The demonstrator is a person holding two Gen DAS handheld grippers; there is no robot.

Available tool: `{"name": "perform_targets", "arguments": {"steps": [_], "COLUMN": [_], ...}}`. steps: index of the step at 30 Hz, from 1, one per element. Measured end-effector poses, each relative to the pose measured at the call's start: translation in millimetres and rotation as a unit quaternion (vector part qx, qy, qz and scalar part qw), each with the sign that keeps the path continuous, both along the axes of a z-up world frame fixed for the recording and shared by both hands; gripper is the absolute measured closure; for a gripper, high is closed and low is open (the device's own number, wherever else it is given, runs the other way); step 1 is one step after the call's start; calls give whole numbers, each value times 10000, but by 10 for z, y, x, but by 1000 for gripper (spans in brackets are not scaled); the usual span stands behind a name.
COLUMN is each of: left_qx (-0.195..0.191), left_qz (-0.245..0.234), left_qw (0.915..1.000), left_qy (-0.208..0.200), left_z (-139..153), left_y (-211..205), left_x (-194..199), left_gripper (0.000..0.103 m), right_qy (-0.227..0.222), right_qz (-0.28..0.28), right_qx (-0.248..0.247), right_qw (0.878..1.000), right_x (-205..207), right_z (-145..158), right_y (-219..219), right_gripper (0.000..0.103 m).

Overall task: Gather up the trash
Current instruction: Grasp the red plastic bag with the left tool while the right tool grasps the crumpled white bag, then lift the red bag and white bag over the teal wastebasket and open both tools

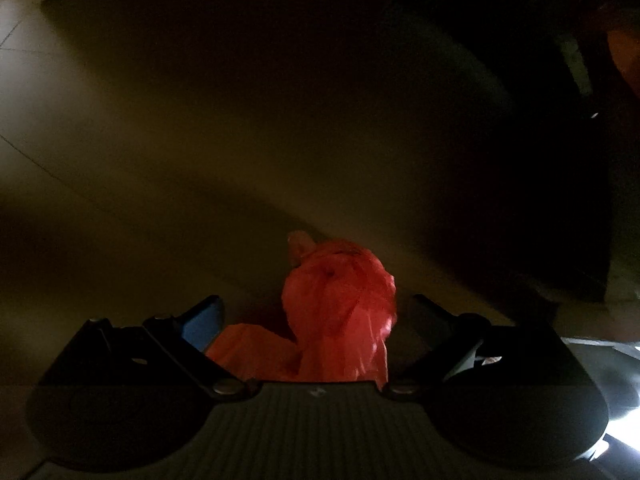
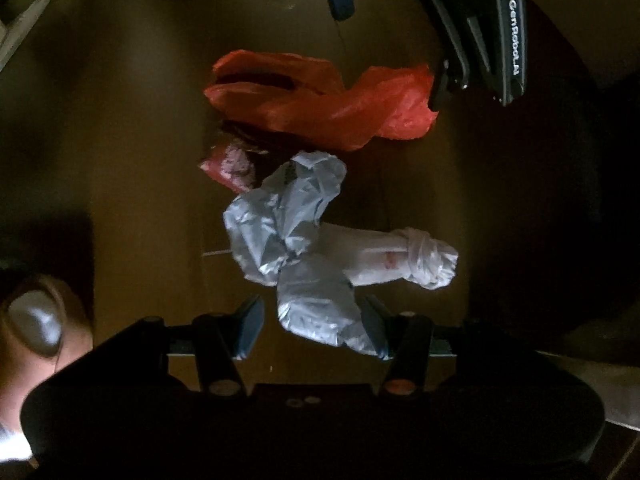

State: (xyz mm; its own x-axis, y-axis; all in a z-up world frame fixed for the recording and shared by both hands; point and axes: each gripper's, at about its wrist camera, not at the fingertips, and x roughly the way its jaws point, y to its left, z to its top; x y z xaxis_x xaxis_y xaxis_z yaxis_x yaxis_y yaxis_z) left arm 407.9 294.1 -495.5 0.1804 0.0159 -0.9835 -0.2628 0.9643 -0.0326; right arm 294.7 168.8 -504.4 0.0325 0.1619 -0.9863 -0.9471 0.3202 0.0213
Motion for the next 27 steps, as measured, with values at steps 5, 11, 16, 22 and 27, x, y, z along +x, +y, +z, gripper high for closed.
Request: {"name": "perform_targets", "arguments": {"steps": [5, 11, 16, 22, 27], "left_qx": [-134, -222, -190, -258, -315], "left_qz": [7, 32, 100, 412, 552], "left_qw": [9999, 9995, 9997, 9988, 9978], "left_qy": [70, 203, 106, -32, -167], "left_z": [-150, -244, -179, -76, 239], "left_y": [0, -14, -11, -20, 23], "left_x": [45, -4, -66, -127, -341], "left_gripper": [15, 39, 45, 47, 47], "right_qy": [46, 83, 131, 82, 98], "right_qz": [32, 123, -83, -365, -796], "right_qx": [-147, -270, -190, 52, 277], "right_qw": [9999, 9995, 9997, 9993, 9964], "right_x": [10, -16, -1, -15, -7], "right_z": [-167, -246, -194, 49, 441], "right_y": [42, 46, 23, -77, -282], "right_gripper": [49, 53, 58, 60, 60]}}
